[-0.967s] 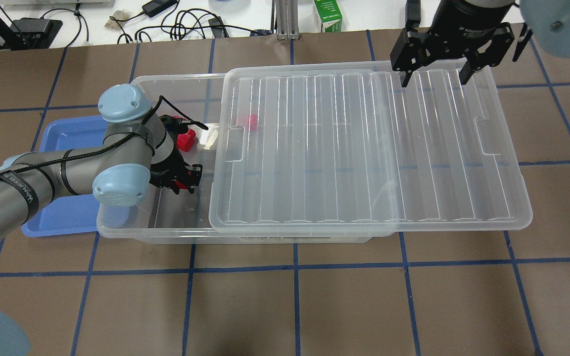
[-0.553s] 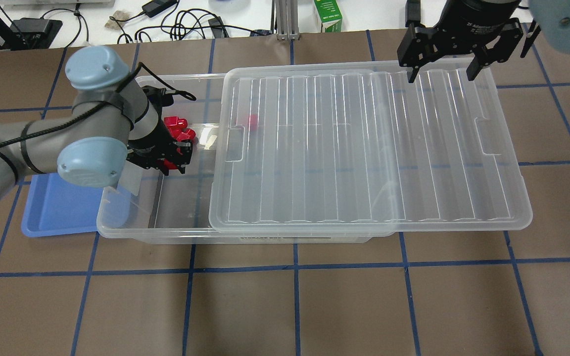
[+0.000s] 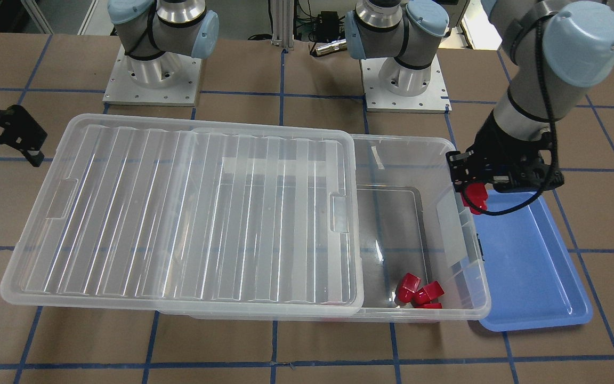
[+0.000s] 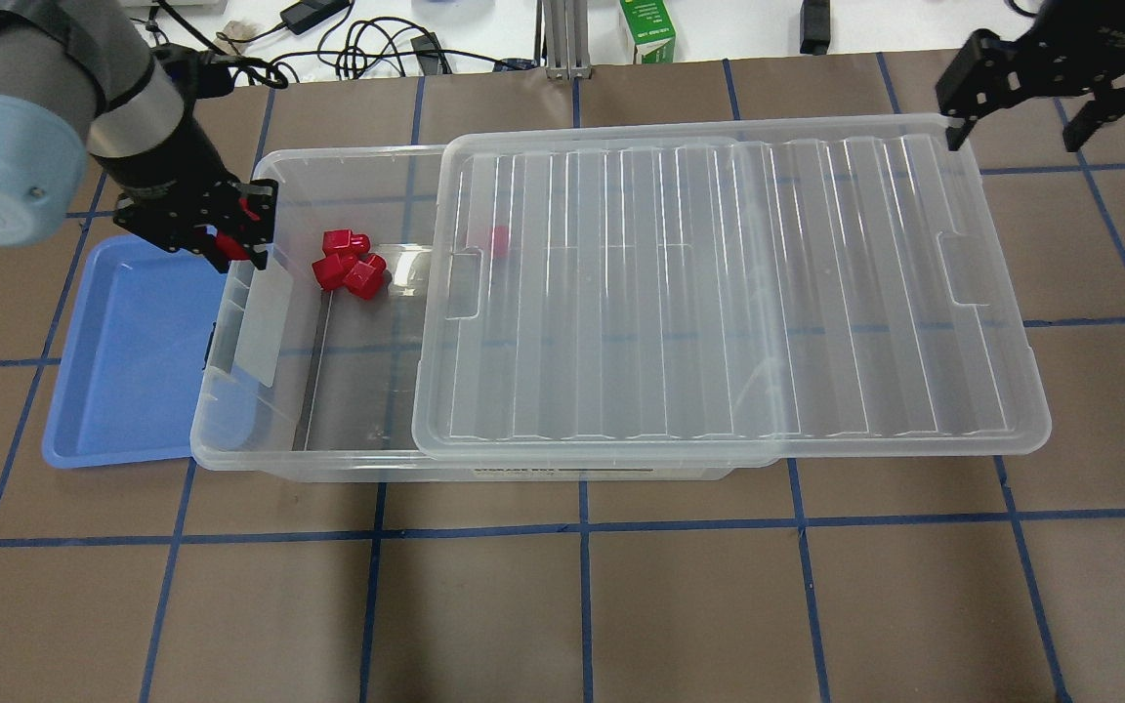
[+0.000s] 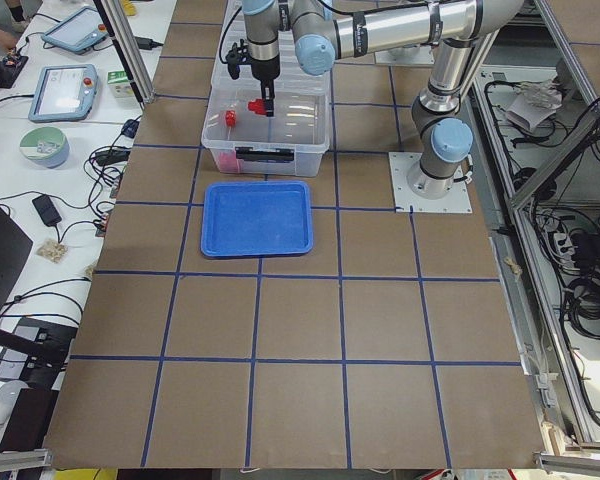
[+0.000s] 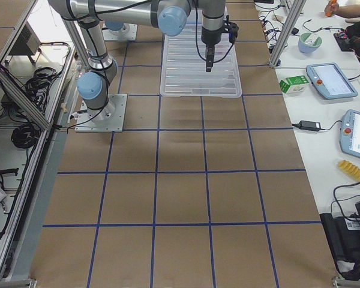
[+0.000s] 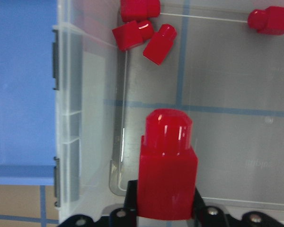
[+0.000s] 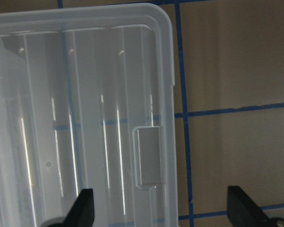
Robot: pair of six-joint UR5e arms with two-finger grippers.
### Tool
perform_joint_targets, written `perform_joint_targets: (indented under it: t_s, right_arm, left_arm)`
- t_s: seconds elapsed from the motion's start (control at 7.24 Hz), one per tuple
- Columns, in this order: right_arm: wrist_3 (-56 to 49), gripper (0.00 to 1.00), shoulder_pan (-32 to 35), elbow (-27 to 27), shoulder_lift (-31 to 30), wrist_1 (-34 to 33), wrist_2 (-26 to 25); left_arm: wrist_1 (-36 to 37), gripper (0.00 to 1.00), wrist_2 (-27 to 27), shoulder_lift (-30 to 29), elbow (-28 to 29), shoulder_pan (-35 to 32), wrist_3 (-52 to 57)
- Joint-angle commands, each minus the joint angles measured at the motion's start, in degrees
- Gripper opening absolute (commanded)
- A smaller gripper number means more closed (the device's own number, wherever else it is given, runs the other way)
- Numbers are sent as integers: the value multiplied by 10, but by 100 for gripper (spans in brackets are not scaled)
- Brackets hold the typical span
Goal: Place red block in blue tray from box
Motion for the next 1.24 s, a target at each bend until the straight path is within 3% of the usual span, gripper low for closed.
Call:
perform_joint_targets:
  t_s: [0.0, 0.14, 0.41, 0.55, 1.11]
  right_arm:
    - [-143, 100, -80, 54, 5, -31, 7]
    - [-146, 100, -96, 85, 10, -77, 4]
    - [-175, 100, -100, 170, 17, -197, -9]
    - [-174, 100, -101, 194, 15, -207, -8]
    - [-117, 100, -68, 201, 7, -199, 3]
  left_arm:
    - [-1, 15, -4, -21, 2, 105, 102]
    - [10, 15, -7, -37, -21, 116, 157]
    - [148, 15, -11, -71, -93, 159, 179]
    - [187, 15, -11, -93, -119, 169, 199]
    - [274, 15, -11, -152, -147, 195, 215]
